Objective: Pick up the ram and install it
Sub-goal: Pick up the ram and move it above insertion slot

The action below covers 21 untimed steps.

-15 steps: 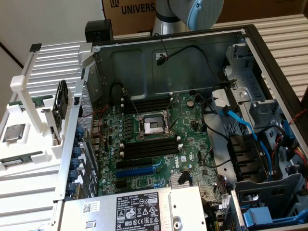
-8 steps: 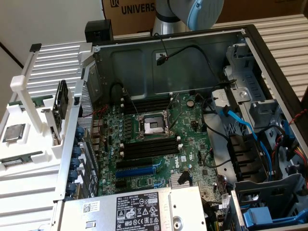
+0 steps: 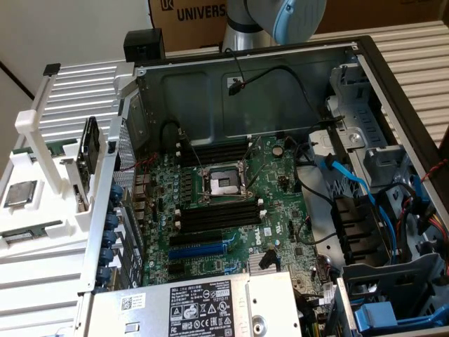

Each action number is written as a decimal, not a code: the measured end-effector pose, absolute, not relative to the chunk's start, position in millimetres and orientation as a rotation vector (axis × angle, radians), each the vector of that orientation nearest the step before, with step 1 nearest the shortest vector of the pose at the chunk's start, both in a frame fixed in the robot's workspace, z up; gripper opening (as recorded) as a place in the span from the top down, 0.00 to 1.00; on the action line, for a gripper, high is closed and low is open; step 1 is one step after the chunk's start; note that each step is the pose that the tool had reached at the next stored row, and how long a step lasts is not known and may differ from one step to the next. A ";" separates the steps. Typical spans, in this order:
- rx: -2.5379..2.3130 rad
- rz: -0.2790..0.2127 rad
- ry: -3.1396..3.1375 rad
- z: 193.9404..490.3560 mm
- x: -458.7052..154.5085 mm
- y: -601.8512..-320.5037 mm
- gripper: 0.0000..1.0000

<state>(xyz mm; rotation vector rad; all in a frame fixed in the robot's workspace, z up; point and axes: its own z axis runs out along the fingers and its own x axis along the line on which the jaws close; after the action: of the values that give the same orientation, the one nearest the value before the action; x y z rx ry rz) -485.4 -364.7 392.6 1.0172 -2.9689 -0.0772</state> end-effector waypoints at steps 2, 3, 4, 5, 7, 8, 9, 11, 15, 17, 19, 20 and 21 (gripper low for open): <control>1.071 -0.077 -2.949 392.6 -485.4 -364.7 0.90; 1.098 -0.077 -2.939 392.7 -485.4 -364.7 0.90; 1.124 -0.077 -2.928 392.7 -485.4 -364.7 0.90; 1.151 -0.077 -2.917 392.7 -485.4 -364.7 0.90; 1.204 -0.077 -2.895 392.6 -485.4 -364.7 0.90; 1.231 -0.077 -2.883 392.6 -485.4 -364.7 0.90; 1.256 -0.077 -2.872 392.6 -485.4 -364.7 0.90; 1.308 -0.076 -2.848 392.6 -485.4 -364.8 0.90; 1.411 -0.076 -2.796 392.7 -485.4 -364.8 0.90; 1.460 -0.076 -2.770 392.7 -485.4 -364.7 0.90; 1.509 -0.075 -2.742 392.6 -485.4 -364.7 0.90; 1.537 -0.075 -2.726 392.6 -485.4 -364.7 0.90; 1.559 -0.075 -2.713 392.6 -485.4 -364.8 0.90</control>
<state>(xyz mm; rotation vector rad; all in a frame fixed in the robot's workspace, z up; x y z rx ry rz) -485.4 -364.8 392.6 1.5595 -2.7129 -0.0749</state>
